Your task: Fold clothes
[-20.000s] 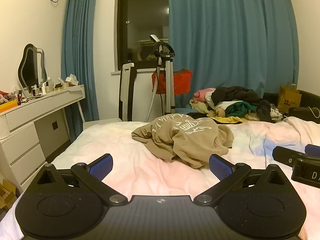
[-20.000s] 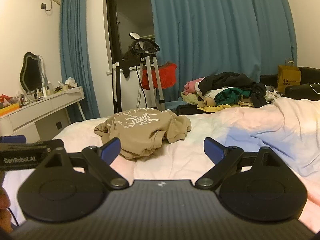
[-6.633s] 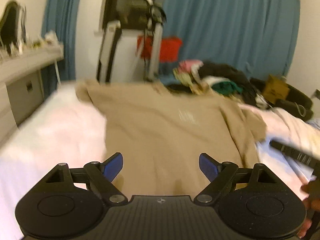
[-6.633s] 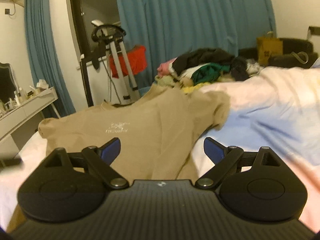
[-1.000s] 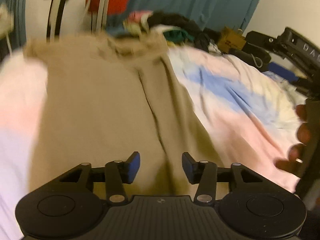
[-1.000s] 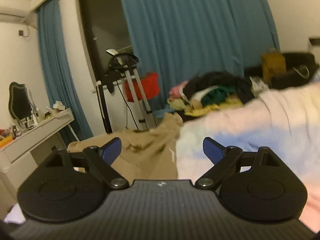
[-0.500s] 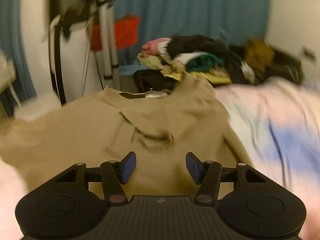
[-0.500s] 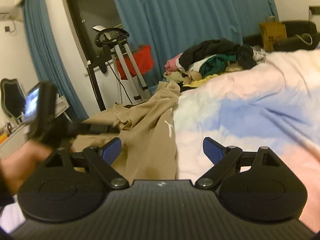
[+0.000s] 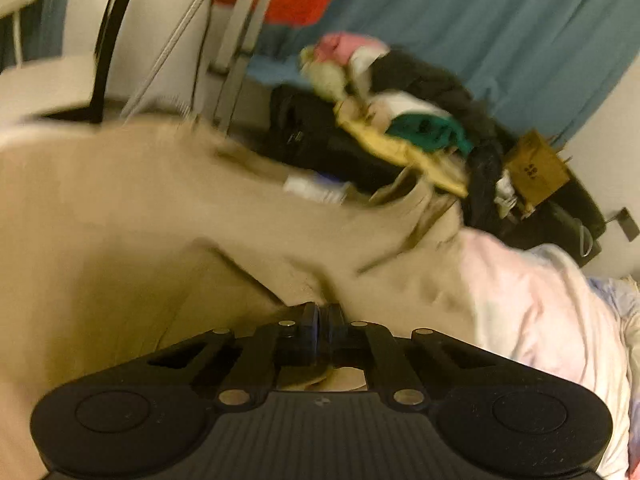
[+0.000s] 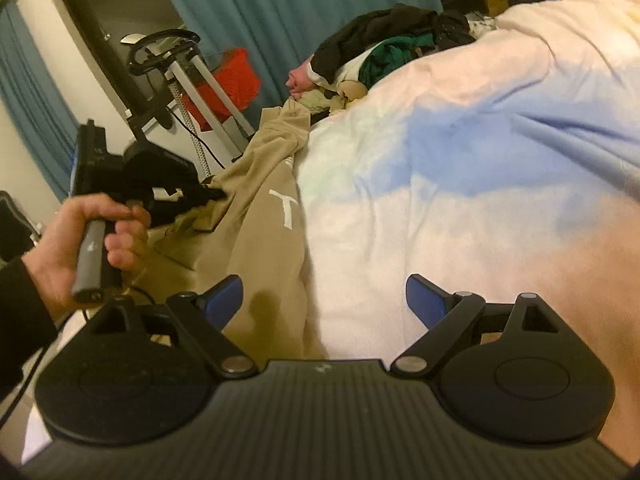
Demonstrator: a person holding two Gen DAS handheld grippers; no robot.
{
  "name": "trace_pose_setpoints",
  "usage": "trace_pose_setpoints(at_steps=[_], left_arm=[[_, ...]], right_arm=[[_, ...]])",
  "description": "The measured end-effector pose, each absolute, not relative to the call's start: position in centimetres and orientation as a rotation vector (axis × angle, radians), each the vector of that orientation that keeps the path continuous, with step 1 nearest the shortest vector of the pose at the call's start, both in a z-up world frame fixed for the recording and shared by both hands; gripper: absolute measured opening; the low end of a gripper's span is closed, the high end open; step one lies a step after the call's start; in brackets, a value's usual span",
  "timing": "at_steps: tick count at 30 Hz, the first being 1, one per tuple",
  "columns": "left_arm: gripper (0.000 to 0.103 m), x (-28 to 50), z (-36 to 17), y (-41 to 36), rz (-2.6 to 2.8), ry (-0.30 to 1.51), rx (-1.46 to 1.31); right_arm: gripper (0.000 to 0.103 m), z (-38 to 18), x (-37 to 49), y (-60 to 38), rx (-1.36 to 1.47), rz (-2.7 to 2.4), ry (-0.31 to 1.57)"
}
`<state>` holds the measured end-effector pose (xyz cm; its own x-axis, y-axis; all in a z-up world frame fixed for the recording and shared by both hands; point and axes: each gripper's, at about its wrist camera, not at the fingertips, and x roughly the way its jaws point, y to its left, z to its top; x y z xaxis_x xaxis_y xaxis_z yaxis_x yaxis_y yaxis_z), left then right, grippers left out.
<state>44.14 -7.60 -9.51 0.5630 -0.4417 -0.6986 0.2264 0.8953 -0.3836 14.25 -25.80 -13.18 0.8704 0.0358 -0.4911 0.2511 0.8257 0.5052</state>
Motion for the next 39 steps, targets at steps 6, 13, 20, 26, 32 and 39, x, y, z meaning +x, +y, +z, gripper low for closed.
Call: trace_pose_setpoints(at_steps=[6,13,20,26,32,39], left_arm=[[0.001,45.2,-5.3,-8.3,-0.351,0.662,-0.252],[0.002,47.1,-6.0,-9.0,-0.176,0.607,-0.173],[0.041,42.8,-6.5,-4.9,-0.192,0.679,-0.27],[0.046,36.4,-8.4,-0.9,-0.215,0.808,-0.356],[0.044,35.0,-11.9,-0.4,-0.191,0.824,-0.511],[0.002,35.4,-11.4,-1.1,-0.171,0.781,-0.631]], right_arm=[[0.09,-12.9,14.0,-25.9,0.589,-0.125,0.494],[0.09,-12.7,14.1,-26.1,0.568,-0.132,0.486],[0.09,-12.4,14.2,-26.0,0.573,-0.114,0.48],[0.09,-11.8,13.6,-25.9,0.585,-0.109,0.468],[0.09,-11.2,12.8,-25.4,0.566,-0.098,0.461],[0.09,-11.2,12.8,-25.2,0.551,-0.09,0.467]])
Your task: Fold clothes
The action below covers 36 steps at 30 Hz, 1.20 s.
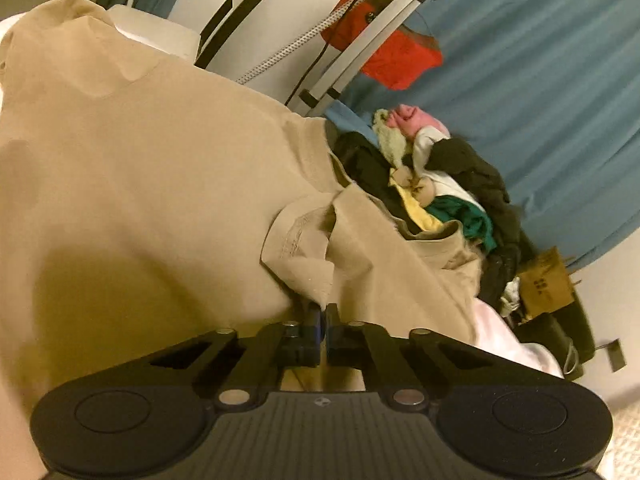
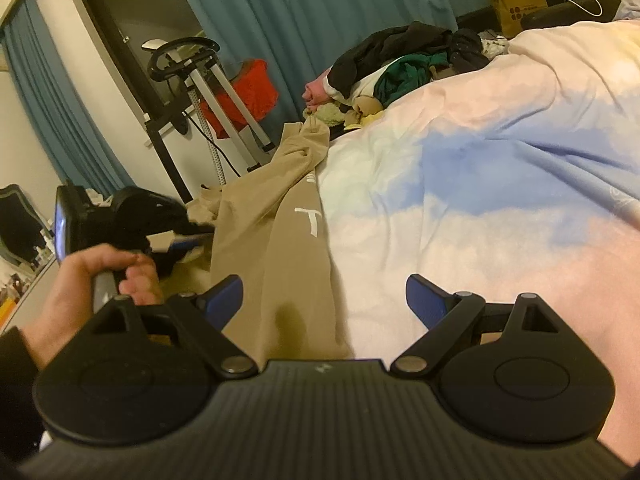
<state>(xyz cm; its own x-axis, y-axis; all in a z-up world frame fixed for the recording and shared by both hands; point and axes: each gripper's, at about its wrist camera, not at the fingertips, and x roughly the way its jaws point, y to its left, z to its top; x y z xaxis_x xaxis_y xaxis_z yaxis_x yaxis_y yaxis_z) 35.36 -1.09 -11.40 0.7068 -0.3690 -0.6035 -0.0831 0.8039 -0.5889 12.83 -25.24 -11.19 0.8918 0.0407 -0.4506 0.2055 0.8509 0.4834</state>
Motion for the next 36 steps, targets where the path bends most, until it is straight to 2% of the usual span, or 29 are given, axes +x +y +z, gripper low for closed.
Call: trace_pose_setpoints(at_steps=[6,10,15,17,18,19,21,22,27,34,36], left_arm=[[0.001,30.4,-10.1,-0.8,-0.152,0.716,-0.597],[0.001,29.5,-11.9,0.0,-0.06,0.744,-0.524],[0.002,29.7,-11.6,-0.2,-0.112,0.725,-0.459],[0.007,30.1,-11.0,-0.4,-0.162,0.726,-0.448],[0.016,30.3,-10.5,-0.2,-0.191,0.723,-0.443],[0.033,30.4,-10.1,-0.1,-0.22,0.719,-0.437],[0.052,31.0,-8.9,-0.5,-0.263,0.693,-0.396],[0.055,31.4,-8.2,-0.8,-0.285,0.673,-0.366],[0.063,35.8,-6.0,-5.1,-0.389,0.644,-0.194],[0.063,40.7,-7.1,-13.7,-0.477,0.652,0.079],[0.057,41.3,-8.3,-14.8,-0.507,0.682,0.103]], right_arm=[[0.09,-11.2,12.9,-25.4,0.571,-0.081,0.458],[0.09,-11.1,12.7,-25.3,0.565,-0.077,0.457],[0.09,-10.8,12.4,-25.4,0.564,-0.084,0.451],[0.09,-10.7,12.3,-25.5,0.568,-0.085,0.448],[0.09,-10.7,12.2,-25.5,0.57,-0.088,0.448],[0.09,-10.7,12.2,-25.5,0.572,-0.087,0.446],[0.09,-10.7,12.2,-25.6,0.576,-0.085,0.443],[0.09,-10.8,12.3,-25.6,0.576,-0.086,0.446],[0.09,-11.3,12.8,-25.8,0.593,-0.083,0.465],[0.09,-12.2,13.4,-25.7,0.592,-0.08,0.492],[0.09,-12.4,13.6,-25.6,0.593,-0.08,0.501]])
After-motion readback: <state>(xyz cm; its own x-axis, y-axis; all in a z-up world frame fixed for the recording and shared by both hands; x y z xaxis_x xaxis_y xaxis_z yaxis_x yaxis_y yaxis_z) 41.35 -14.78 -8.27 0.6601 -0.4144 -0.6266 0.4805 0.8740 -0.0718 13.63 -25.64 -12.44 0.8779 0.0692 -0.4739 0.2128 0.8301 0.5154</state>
